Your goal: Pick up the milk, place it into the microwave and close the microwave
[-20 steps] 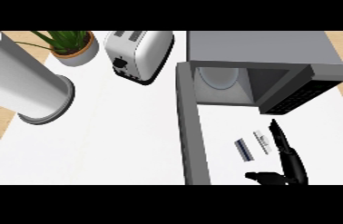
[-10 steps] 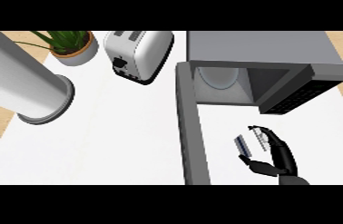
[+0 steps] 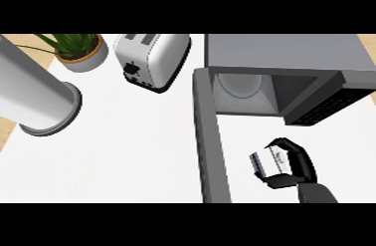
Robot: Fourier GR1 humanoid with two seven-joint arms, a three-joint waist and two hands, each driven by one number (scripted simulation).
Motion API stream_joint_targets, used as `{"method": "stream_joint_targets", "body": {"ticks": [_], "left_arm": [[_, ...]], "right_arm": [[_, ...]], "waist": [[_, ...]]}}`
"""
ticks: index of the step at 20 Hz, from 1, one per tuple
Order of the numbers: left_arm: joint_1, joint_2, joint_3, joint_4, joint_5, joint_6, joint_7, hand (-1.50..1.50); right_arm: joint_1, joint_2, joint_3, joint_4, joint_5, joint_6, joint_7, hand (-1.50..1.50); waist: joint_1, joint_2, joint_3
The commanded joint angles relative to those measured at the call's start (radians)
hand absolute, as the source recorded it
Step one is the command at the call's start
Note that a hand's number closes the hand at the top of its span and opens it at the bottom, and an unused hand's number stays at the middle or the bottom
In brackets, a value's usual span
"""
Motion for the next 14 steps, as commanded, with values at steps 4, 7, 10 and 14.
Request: {"method": "stream_joint_targets", "body": {"ticks": [4, 7, 10, 14], "left_arm": [[0.032, 0.010, 0.000, -0.136, 0.160, 0.018, 0.044, -1.50], [0.067, -0.003, 0.001, -0.142, 0.147, -0.010, 0.029, -1.50], [0.051, -0.019, -0.008, -0.143, 0.153, 0.018, 0.033, -1.50], [0.076, -0.005, 0.014, -0.138, 0.172, -0.011, 0.024, -1.50]], "right_arm": [[-0.110, 0.041, -0.024, 0.037, -0.026, -0.007, -0.051, 1.50], [-0.133, 0.054, -0.036, 0.056, -0.035, -0.017, -0.050, 1.50], [-0.144, 0.063, -0.011, 0.051, -0.014, -0.021, -0.043, 1.50], [-0.202, 0.032, -0.013, 0.044, -0.005, -0.049, 0.002, 1.50]], "waist": [[-0.001, 0.002, 0.002], [0.001, 0.001, 0.002], [-0.011, 0.000, 0.001], [-0.012, -0.002, 0.000]]}}
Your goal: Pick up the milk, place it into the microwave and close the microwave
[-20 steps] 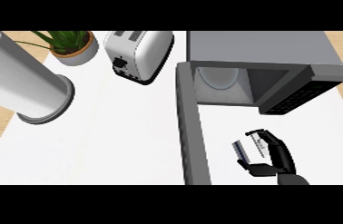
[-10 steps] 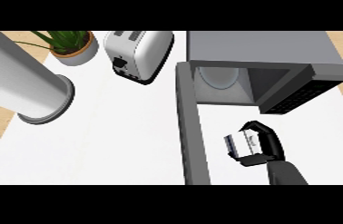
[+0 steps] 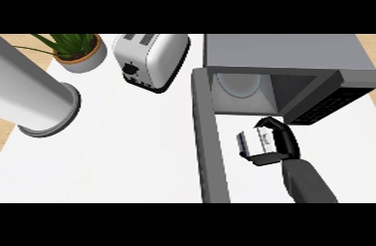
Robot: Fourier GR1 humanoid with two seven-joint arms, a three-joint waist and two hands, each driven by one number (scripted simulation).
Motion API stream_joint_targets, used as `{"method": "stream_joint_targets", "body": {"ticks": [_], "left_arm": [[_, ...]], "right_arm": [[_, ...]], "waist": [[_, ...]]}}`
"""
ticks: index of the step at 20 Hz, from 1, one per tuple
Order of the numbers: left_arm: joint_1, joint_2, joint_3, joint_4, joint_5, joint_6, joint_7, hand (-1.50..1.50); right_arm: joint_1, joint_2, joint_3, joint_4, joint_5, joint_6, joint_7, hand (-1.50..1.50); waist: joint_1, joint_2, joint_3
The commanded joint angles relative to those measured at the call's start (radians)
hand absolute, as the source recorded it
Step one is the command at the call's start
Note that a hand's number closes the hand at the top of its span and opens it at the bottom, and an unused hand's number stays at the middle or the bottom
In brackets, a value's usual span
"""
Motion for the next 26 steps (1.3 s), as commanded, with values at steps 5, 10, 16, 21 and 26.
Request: {"method": "stream_joint_targets", "body": {"ticks": [5, 10, 16, 21, 26], "left_arm": [[-0.029, 0.047, 0.047, -0.082, 0.153, 0.043, 0.049, -1.50], [-0.073, 0.053, 0.033, -0.074, 0.142, 0.068, 0.063, -1.50], [-0.079, 0.076, 0.055, -0.052, 0.157, 0.054, 0.067, -1.50], [-0.136, 0.093, 0.036, -0.031, 0.147, 0.057, 0.066, -1.50], [-0.153, 0.113, 0.048, 0.015, 0.146, 0.009, 0.034, -1.50]], "right_arm": [[-0.126, 0.010, -0.020, 0.000, -0.009, -0.072, 0.015, 1.50], [-0.248, -0.029, -0.028, 0.056, -0.002, -0.075, 0.108, 1.50], [-0.357, -0.088, -0.045, 0.125, 0.007, -0.114, 0.181, 1.50], [-0.454, -0.144, -0.046, 0.157, 0.015, -0.090, 0.263, 1.50], [-0.462, -0.153, -0.023, 0.176, 0.061, -0.246, 0.268, 1.50]], "waist": [[-0.009, 0.000, -0.001], [0.004, 0.008, 0.000], [0.030, 0.017, 0.001], [0.045, 0.026, 0.001], [0.078, 0.035, 0.001]]}}
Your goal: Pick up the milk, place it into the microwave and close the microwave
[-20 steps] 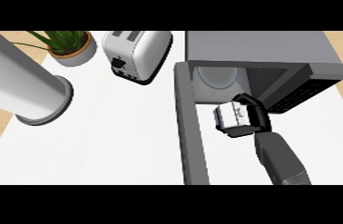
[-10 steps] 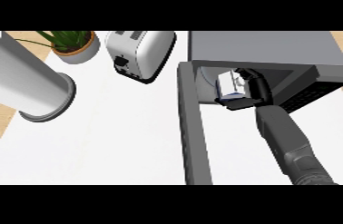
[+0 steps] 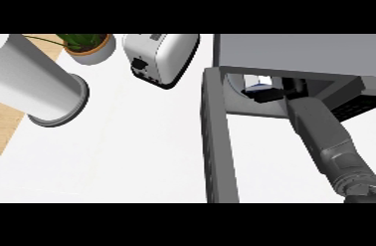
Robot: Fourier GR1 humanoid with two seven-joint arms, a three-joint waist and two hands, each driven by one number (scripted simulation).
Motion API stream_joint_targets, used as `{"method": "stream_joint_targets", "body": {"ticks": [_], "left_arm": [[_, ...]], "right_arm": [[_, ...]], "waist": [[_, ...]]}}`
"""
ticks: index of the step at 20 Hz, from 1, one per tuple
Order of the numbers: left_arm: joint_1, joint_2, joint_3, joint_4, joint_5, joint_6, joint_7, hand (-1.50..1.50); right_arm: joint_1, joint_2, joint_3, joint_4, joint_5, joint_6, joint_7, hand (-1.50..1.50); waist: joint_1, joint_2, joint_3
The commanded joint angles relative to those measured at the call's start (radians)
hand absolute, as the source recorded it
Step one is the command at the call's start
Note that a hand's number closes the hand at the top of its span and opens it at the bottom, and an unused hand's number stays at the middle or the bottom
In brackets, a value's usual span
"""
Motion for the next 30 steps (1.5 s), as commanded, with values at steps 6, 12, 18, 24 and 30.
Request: {"method": "stream_joint_targets", "body": {"ticks": [6, 12, 18, 24, 30], "left_arm": [[-0.053, 0.027, -0.012, -0.040, 0.043, 0.018, 0.015, -1.50], [-0.081, 0.055, -0.001, 0.002, 0.048, 0.010, 0.014, -1.50], [-0.090, 0.057, -0.012, -0.016, 0.061, 0.024, 0.024, -1.50], [-0.136, 0.095, 0.000, 0.005, 0.051, 0.016, 0.025, -1.50], [-0.150, 0.101, 0.006, 0.025, 0.054, 0.022, 0.027, -1.50]], "right_arm": [[-0.099, -0.047, 0.008, 0.030, 0.041, -0.201, 0.089, 1.50], [-0.120, -0.102, 0.002, 0.048, 0.045, -0.221, 0.115, 1.50], [-0.110, -0.126, -0.010, 0.055, 0.042, -0.249, 0.103, 1.50], [-0.134, -0.137, -0.013, 0.055, 0.042, -0.257, 0.121, 1.50], [-0.119, -0.165, -0.020, 0.055, 0.038, -0.250, 0.119, 1.50]], "waist": [[0.050, 0.026, 0.002], [0.065, 0.038, 0.003], [0.086, 0.049, 0.006], [0.100, 0.062, 0.006], [0.107, 0.067, 0.006]]}}
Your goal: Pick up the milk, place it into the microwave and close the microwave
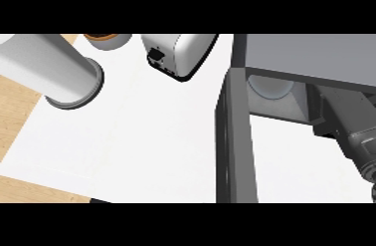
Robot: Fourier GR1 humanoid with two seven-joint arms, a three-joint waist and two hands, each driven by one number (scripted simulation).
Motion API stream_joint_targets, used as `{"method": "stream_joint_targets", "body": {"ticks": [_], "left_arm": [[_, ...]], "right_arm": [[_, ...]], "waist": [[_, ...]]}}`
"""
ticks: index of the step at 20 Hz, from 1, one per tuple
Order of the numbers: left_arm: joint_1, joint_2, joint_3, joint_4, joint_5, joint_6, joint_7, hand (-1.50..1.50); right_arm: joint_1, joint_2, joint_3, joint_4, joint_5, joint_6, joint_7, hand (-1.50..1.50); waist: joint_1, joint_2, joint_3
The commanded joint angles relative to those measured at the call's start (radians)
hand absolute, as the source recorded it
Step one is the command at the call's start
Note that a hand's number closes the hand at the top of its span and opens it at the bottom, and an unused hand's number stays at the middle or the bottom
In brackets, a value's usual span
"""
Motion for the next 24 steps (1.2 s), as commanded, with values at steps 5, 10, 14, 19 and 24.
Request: {"method": "stream_joint_targets", "body": {"ticks": [5, 10, 14, 19, 24], "left_arm": [[-0.032, 0.025, 0.023, 0.014, -0.021, 0.016, 0.008, -1.50], [-0.038, 0.035, 0.017, 0.001, -0.024, 0.021, 0.022, -1.50], [-0.055, 0.041, 0.027, 0.002, -0.035, 0.024, 0.016, -1.50], [-0.062, 0.052, 0.014, 0.020, -0.039, 0.015, 0.028, -1.50], [-0.090, 0.066, 0.008, 0.044, -0.045, 0.024, 0.041, -1.50]], "right_arm": [[-0.031, -0.025, -0.001, 0.000, 0.005, -0.008, 0.015, 1.50], [-0.021, -0.048, 0.000, 0.001, 0.008, 0.017, 0.012, 1.50], [0.015, -0.092, 0.063, 0.018, 0.087, -0.171, 0.052, 1.50], [-0.063, 0.037, -0.013, -0.015, -0.020, 0.101, -0.019, -1.50], [-0.110, 0.067, 0.054, 0.023, 0.046, 0.060, 0.077, -1.50]], "waist": [[0.021, 0.012, -0.006], [0.022, 0.014, -0.004], [0.032, 0.021, -0.015], [0.051, 0.003, -0.006], [0.058, -0.001, -0.013]]}}
